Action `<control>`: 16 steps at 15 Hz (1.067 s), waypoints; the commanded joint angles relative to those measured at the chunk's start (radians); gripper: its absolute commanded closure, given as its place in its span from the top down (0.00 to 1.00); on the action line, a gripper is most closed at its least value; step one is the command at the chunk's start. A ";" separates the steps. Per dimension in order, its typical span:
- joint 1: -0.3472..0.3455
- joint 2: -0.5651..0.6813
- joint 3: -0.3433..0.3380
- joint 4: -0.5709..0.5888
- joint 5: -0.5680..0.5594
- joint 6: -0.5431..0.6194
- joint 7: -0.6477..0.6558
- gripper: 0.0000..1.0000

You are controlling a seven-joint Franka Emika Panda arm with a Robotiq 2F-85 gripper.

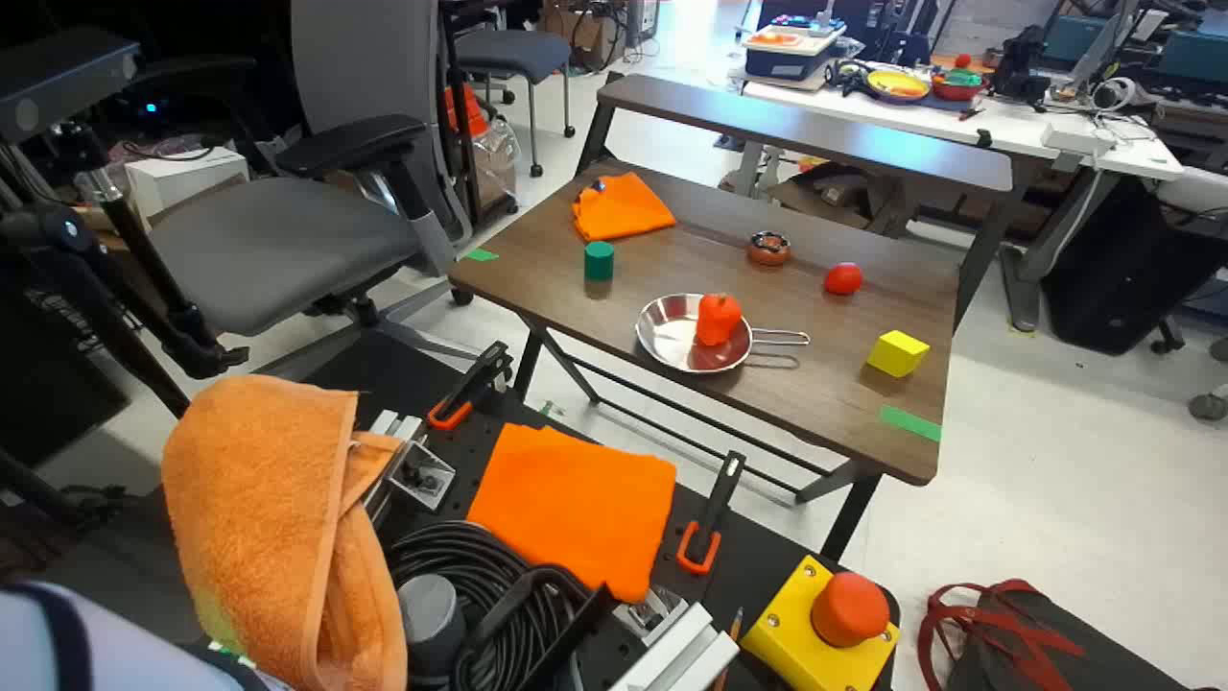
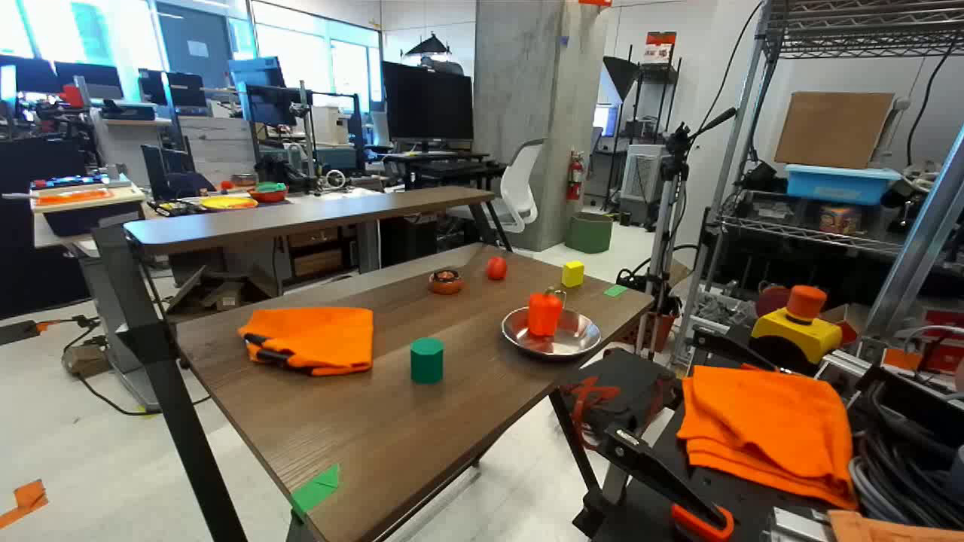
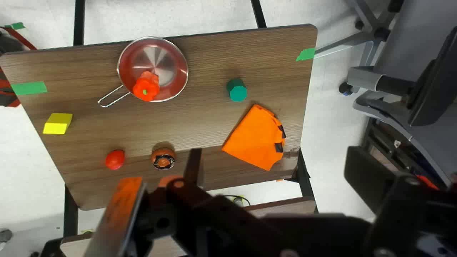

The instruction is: Move the green object to the right

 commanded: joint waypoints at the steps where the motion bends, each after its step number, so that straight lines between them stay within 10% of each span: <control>1: -0.005 0.000 0.004 0.002 0.003 -0.002 -0.002 1.00; 16: -0.054 0.181 0.083 0.098 -0.084 0.008 0.146 1.00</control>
